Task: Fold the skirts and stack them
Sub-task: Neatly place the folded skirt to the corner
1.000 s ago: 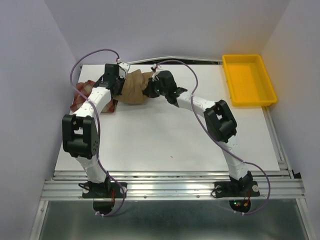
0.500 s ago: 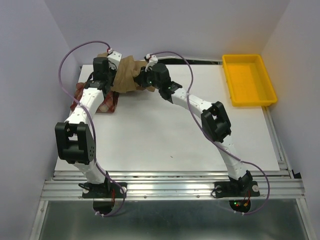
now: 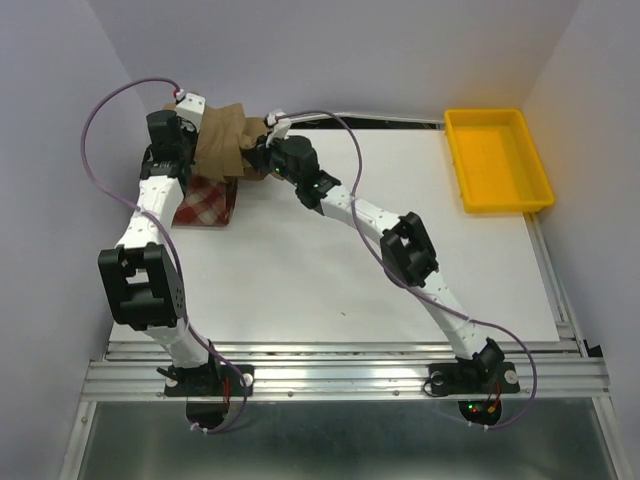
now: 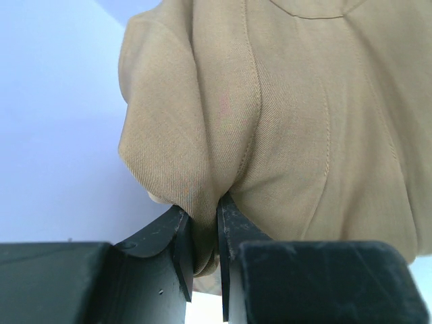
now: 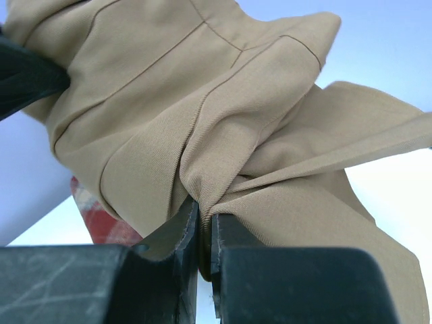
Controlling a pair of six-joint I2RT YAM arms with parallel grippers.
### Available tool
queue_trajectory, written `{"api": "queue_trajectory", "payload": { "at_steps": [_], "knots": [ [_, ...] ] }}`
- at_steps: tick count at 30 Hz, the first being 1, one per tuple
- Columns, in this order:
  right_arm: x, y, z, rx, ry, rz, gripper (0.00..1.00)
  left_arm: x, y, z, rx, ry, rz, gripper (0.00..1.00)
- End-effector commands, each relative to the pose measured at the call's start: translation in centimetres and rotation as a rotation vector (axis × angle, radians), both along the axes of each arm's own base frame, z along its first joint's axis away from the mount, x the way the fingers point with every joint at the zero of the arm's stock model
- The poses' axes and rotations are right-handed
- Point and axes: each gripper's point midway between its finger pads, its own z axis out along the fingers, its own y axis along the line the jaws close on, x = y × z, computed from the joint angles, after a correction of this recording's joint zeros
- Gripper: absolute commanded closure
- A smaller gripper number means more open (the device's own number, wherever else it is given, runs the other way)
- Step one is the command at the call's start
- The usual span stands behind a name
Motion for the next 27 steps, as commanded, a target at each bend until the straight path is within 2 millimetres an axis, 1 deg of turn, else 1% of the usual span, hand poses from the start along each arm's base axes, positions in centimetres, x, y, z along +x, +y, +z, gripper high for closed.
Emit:
{"api": "queue_trajectory", "payload": {
  "at_steps": [1, 2, 3, 4, 5, 6, 8, 9, 10, 11, 12, 14, 15, 16, 17, 19, 20, 21, 22, 24, 26, 27],
  "knots": [
    [-1.1, 1.4, 8.6, 0.158, -0.267, -0.026, 0.99, -0.7, 3.3, 11.2, 0.065, -0.292, 0.043, 1.00],
    [-2.3, 2.9, 8.3, 0.164, -0.284, 0.000, 0.99, -1.1, 4.0, 11.3, 0.068, -0.296, 0.051, 1.00],
    [-2.7, 3.4, 8.1, 0.154, -0.305, 0.007, 0.99, -1.6, 5.3, 10.3, 0.071, -0.276, 0.073, 1.00],
    [-3.1, 4.0, 7.5, 0.151, -0.308, 0.020, 0.99, -1.9, 5.7, 9.9, 0.072, -0.270, 0.072, 1.00],
    [-3.9, 5.0, 6.3, 0.138, -0.313, 0.044, 0.99, -2.6, 6.4, 9.0, 0.078, -0.259, 0.085, 1.00],
    [-3.9, 5.2, 5.4, 0.125, -0.313, 0.049, 0.99, -3.1, 7.4, 8.4, 0.085, -0.246, 0.105, 1.00],
    [-5.2, 6.7, 3.6, 0.107, -0.310, 0.085, 0.99, -3.5, 7.6, 6.7, 0.094, -0.213, 0.077, 1.00],
    [-5.0, 7.0, 1.4, 0.075, -0.301, 0.091, 0.99, -4.1, 8.1, 4.1, 0.093, -0.162, 0.080, 1.00],
    [-5.5, 7.6, 0.3, 0.062, -0.292, 0.106, 0.99, -4.2, 8.3, 2.7, 0.092, -0.138, 0.078, 1.00],
    [-5.5, 7.7, -0.8, 0.049, -0.283, 0.109, 0.99, -4.4, 8.4, 1.2, 0.099, -0.105, 0.071, 1.00],
    [-5.3, 7.9, -2.8, 0.029, -0.263, 0.115, 0.99, -4.8, 8.5, -1.1, 0.091, -0.057, 0.068, 1.00],
    [-5.3, 8.2, -5.1, -0.001, -0.240, 0.122, 0.99, -5.2, 9.2, -4.8, 0.084, 0.025, 0.066, 1.00],
    [-5.3, 8.2, -6.1, -0.014, -0.229, 0.129, 0.99, -5.1, 9.4, -6.0, 0.075, 0.052, 0.062, 1.00],
    [-5.3, 8.3, -7.6, -0.033, -0.215, 0.134, 0.99, -5.2, 9.7, -7.1, 0.069, 0.080, 0.062, 1.00],
    [-5.4, 8.3, -8.6, -0.051, -0.202, 0.142, 0.99, -5.3, 10.0, -9.2, 0.053, 0.134, 0.064, 1.00],
    [-5.7, 8.3, -9.7, -0.069, -0.175, 0.153, 0.99, -5.2, 10.8, -10.5, 0.032, 0.171, 0.066, 1.00],
    [-6.1, 8.2, -11.0, -0.090, -0.151, 0.173, 0.99, -5.0, 11.2, -11.4, 0.025, 0.198, 0.071, 1.00],
    [-6.4, 8.1, -11.4, -0.095, -0.136, 0.183, 0.99, -5.2, 11.6, -12.0, 0.021, 0.215, 0.078, 1.00],
    [-7.4, 8.3, -11.7, -0.102, -0.126, 0.204, 0.99, -5.2, 11.8, -12.6, 0.018, 0.234, 0.078, 1.00],
    [-7.7, 8.1, -11.5, -0.099, -0.106, 0.206, 0.98, -5.2, 12.0, -12.6, 0.024, 0.246, 0.069, 1.00],
    [-8.0, 7.8, -11.4, -0.100, -0.083, 0.207, 0.91, -5.4, 11.9, -12.3, 0.033, 0.253, 0.060, 0.93],
    [-8.3, 7.6, -10.8, -0.094, -0.072, 0.208, 0.80, -5.3, 11.9, -11.8, 0.038, 0.248, 0.057, 0.89]
  ]
}}
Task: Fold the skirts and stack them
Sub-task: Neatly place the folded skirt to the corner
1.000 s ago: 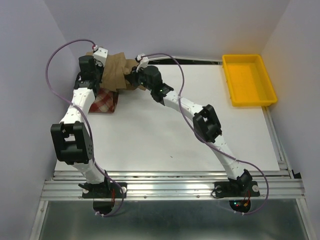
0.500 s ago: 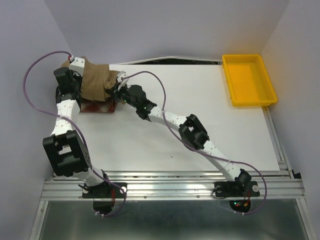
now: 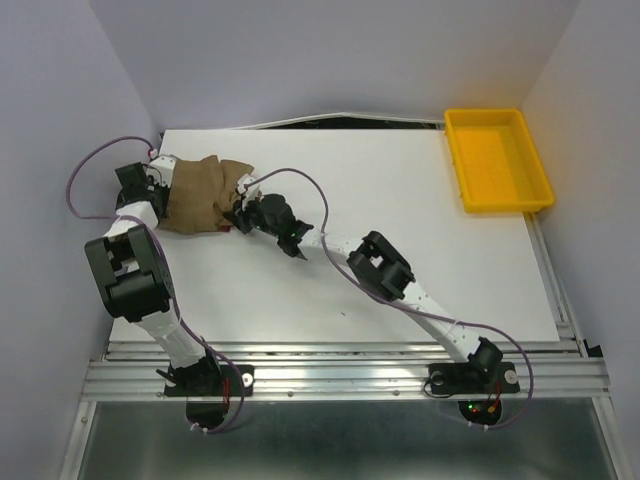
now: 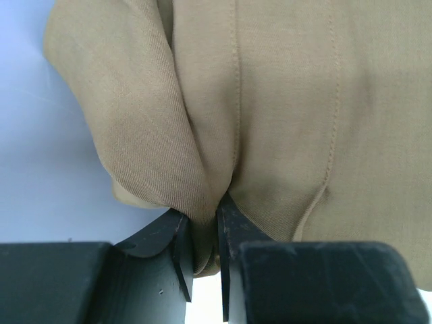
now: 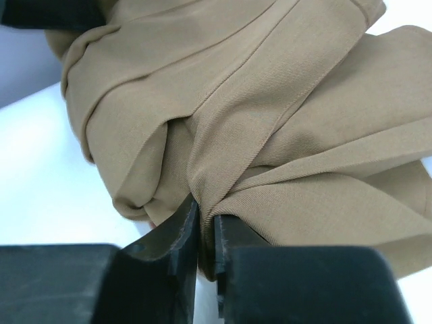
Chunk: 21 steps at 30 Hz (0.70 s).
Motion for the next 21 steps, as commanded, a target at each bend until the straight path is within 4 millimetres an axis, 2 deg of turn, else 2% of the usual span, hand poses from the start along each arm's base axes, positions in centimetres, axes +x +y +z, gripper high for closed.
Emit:
{"api": "queue_trajectory", "payload": {
  "at_steps": [1, 2, 3, 4, 5, 6, 7, 8, 9, 10, 11, 12, 13, 14, 15, 16, 17, 19, 20, 21],
  "knots": [
    [-0.6, -0.7, 5.2, 0.047, -0.012, 0.005, 0.76, 1.5, 0.9, 5.1, 0.062, -0.092, -0.030, 0.83],
    [-0.8, -0.8, 5.6, 0.050, -0.004, 0.005, 0.68, 1.4, 0.8, 5.3, 0.062, -0.084, -0.033, 0.71],
    [-1.5, -0.7, 7.1, 0.062, -0.002, 0.013, 0.65, 1.7, 1.0, 6.5, 0.072, -0.102, -0.032, 0.66],
    [-1.6, -0.9, 7.6, 0.060, 0.006, 0.008, 0.63, 1.4, 0.8, 7.1, 0.073, -0.093, -0.031, 0.59],
    [-1.7, -1.1, 8.3, 0.063, 0.007, 0.002, 0.56, 1.4, 1.0, 7.9, 0.081, -0.103, -0.028, 0.55],
    [-1.8, -1.5, 10.6, 0.082, 0.000, -0.007, 0.50, 1.6, 1.2, 9.3, 0.091, -0.122, -0.024, 0.52],
    [-1.7, -2.0, 10.6, 0.063, 0.017, -0.027, 0.42, 1.2, 1.2, 10.3, 0.098, -0.123, -0.017, 0.43],
    [-1.7, -2.4, 11.3, 0.059, 0.019, -0.041, 0.30, 1.2, 1.2, 11.2, 0.104, -0.132, -0.016, 0.39],
    [-1.8, -2.8, 12.0, 0.052, 0.015, -0.051, 0.27, 1.2, 1.4, 12.7, 0.117, -0.153, -0.010, 0.36],
    [-2.3, -3.7, 13.4, 0.046, 0.010, -0.061, 0.23, 0.8, 1.3, 13.9, 0.125, -0.156, -0.002, 0.30],
    [-2.4, -4.4, 14.1, 0.042, 0.006, -0.079, 0.17, 0.5, 1.4, 14.7, 0.131, -0.163, 0.007, 0.29],
    [-2.1, -5.4, 14.7, 0.040, 0.006, -0.096, 0.14, 0.4, 1.6, 16.2, 0.144, -0.183, 0.017, 0.23],
    [-1.8, -7.0, 16.9, 0.049, 0.004, -0.119, 0.12, -0.3, 1.5, 17.2, 0.148, -0.184, 0.023, 0.21],
    [-1.8, -8.1, 16.2, 0.026, 0.036, -0.131, 0.08, -0.4, 1.5, 18.6, 0.159, -0.204, 0.026, 0.14],
    [-1.6, -9.1, 16.6, 0.020, 0.048, -0.142, 0.05, -0.8, 1.5, 19.3, 0.167, -0.211, 0.033, 0.10],
    [-1.8, -10.5, 18.1, 0.013, 0.061, -0.148, 0.03, -1.5, 1.2, 20.4, 0.171, -0.221, 0.035, 0.01],
    [-0.7, -12.5, 18.6, 0.006, 0.073, -0.177, 0.01, -1.8, 1.1, 21.3, 0.174, -0.233, 0.033, 0.01],
    [-0.6, -15.3, 17.7, -0.055, 0.121, -0.195, 0.00, -2.6, 0.1, 23.4, 0.163, -0.270, 0.016, 0.01],
    [0.2, -18.2, 18.8, -0.058, 0.126, -0.234, 0.00, -2.8, -0.2, 24.5, 0.157, -0.292, 0.006, 0.01],
    [0.5, -19.9, 19.1, -0.064, 0.136, -0.256, 0.00, -3.0, -0.7, 25.1, 0.144, -0.307, -0.003, 0.01]
  ]
}}
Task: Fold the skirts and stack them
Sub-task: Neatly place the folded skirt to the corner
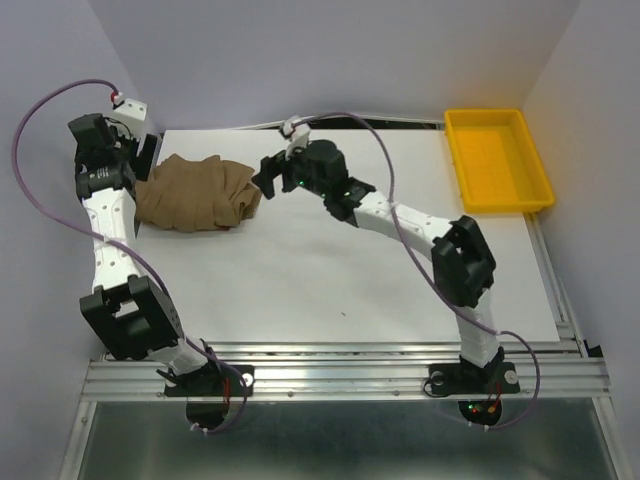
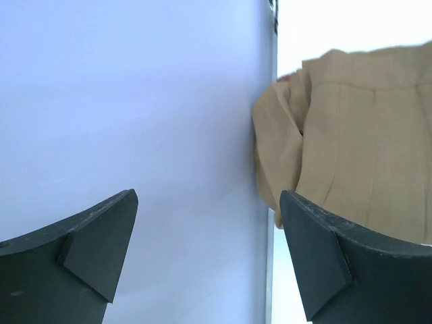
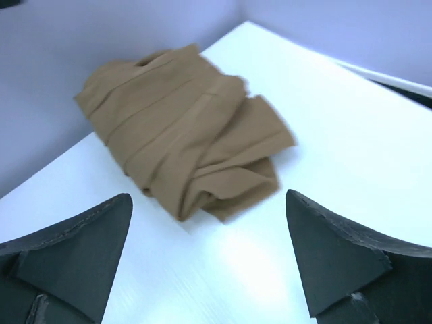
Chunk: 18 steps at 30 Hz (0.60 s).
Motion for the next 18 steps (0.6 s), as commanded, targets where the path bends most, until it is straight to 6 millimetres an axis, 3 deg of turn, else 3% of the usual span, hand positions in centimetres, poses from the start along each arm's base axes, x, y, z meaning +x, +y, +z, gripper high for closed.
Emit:
{"api": "queue_trajectory", "payload": {
  "at_steps": [1, 2, 3, 4, 6, 7, 8, 9, 10, 11, 12, 14, 15, 16, 18],
  "knots": [
    [2.8, -9.4, 1.5, -0.057, 0.070, -0.135, 0.00, -1.6, -2.0, 5.4, -0.024, -0.095, -0.044, 0.01],
    [3.0, -12.5, 1.8, -0.072, 0.094, -0.157, 0.00, -1.7, -2.7, 6.5, -0.056, -0.111, -0.056, 0.01],
    [3.4, -14.1, 2.7, -0.073, 0.089, -0.178, 0.00, -1.7, -3.5, 6.6, -0.083, -0.104, -0.075, 0.01],
    [2.9, -15.9, 0.9, -0.121, 0.143, -0.190, 0.00, -1.3, -5.1, 5.6, -0.142, -0.068, -0.117, 0.01],
    [2.9, -19.0, 0.7, -0.141, 0.169, -0.225, 0.00, -0.5, -7.3, 5.9, -0.176, -0.053, -0.175, 0.01],
    [2.7, -21.9, 0.4, -0.152, 0.194, -0.246, 0.00, 0.3, -9.7, 5.3, -0.188, -0.033, -0.217, 0.01],
    [2.5, -23.4, 0.1, -0.160, 0.206, -0.258, 0.00, 0.6, -11.1, 4.3, -0.200, -0.012, -0.239, 0.01],
    [2.3, -24.8, -0.2, -0.167, 0.217, -0.275, 0.00, 0.9, -12.7, 4.6, -0.196, -0.021, -0.270, 0.01],
    [1.6, -27.2, -1.2, -0.185, 0.245, -0.294, 0.00, 1.3, -14.0, 3.8, -0.193, -0.024, -0.279, 0.01],
    [1.2, -28.3, -1.8, -0.193, 0.265, -0.305, 0.00, 1.6, -17.7, 3.2, -0.200, -0.018, -0.351, 0.01],
    [0.8, -29.3, -2.4, -0.205, 0.282, -0.317, 0.00, 1.5, -19.6, 1.2, -0.216, 0.016, -0.377, 0.01],
    [-0.8, -31.5, -4.6, -0.226, 0.331, -0.345, 0.00, 1.7, -23.7, -0.8, -0.273, 0.041, -0.428, 0.01],
    [-1.5, -31.8, -5.5, -0.234, 0.352, -0.348, 0.00, 1.2, -26.6, -2.6, -0.304, 0.084, -0.478, 0.01],
    [-2.1, -32.5, -6.0, -0.233, 0.367, -0.360, 0.00, 1.2, -28.4, -4.0, -0.370, 0.108, -0.497, 0.01],
    [-4.2, -33.0, -9.5, -0.263, 0.447, -0.357, 0.00, 0.1, -31.4, -6.9, -0.476, 0.174, -0.536, 0.01]
  ]
}}
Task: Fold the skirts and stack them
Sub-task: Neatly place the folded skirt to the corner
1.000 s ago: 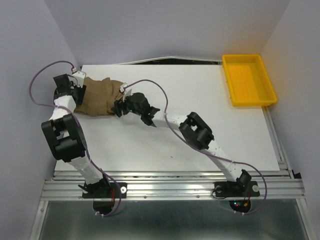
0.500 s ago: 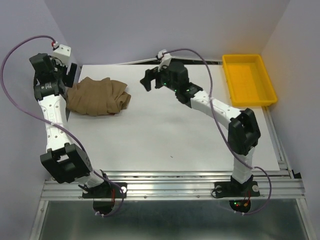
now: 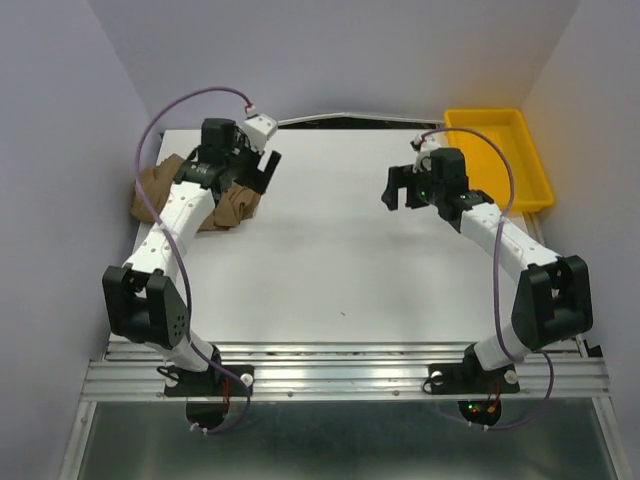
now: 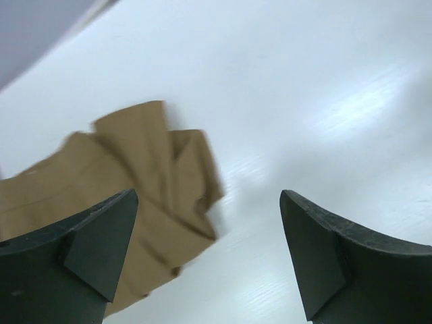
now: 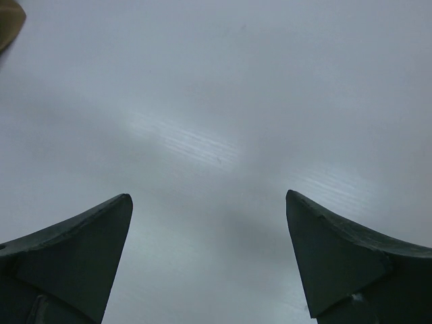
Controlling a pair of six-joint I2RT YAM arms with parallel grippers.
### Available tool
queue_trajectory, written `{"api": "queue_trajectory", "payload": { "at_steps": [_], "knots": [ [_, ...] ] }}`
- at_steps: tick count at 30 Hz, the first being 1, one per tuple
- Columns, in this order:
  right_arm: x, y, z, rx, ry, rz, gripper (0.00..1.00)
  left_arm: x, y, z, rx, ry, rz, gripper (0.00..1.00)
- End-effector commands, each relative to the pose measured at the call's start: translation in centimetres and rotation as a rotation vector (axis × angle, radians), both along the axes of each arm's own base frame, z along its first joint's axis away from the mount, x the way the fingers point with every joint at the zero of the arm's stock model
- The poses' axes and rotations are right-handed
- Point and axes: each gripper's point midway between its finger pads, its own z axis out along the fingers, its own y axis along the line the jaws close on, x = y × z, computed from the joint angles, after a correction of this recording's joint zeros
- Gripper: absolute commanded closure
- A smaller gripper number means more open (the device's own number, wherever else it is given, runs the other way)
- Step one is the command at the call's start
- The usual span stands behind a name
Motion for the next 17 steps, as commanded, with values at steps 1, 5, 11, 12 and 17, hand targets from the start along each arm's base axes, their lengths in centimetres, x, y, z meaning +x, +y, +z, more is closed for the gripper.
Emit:
{"api": "queue_trajectory", "payload": {
  "at_steps": [1, 5, 11, 12, 17],
  "knots": [
    [-4.7, -0.9, -4.6, -0.021, 0.130, 0.029, 0.00, -1.2, -4.9, -4.0, -0.182, 0.105, -0.039, 0.01],
    [-7.4, -1.3, -7.6, -0.026, 0.171, 0.055, 0.00, -2.7, -7.2, -8.4, -0.248, 0.164, -0.062, 0.01],
    [-9.1, -1.5, -9.9, -0.040, 0.201, 0.082, 0.00, -5.4, -7.2, -13.9, -0.169, 0.195, -0.064, 0.01],
    [-9.2, -1.4, -10.1, -0.033, 0.206, 0.083, 0.00, -5.8, -7.2, -14.2, -0.164, 0.197, -0.065, 0.01],
    [-8.8, -0.8, -9.7, -0.005, 0.218, 0.094, 0.00, -6.8, -7.1, -13.8, -0.127, 0.176, -0.080, 0.01]
  ]
}}
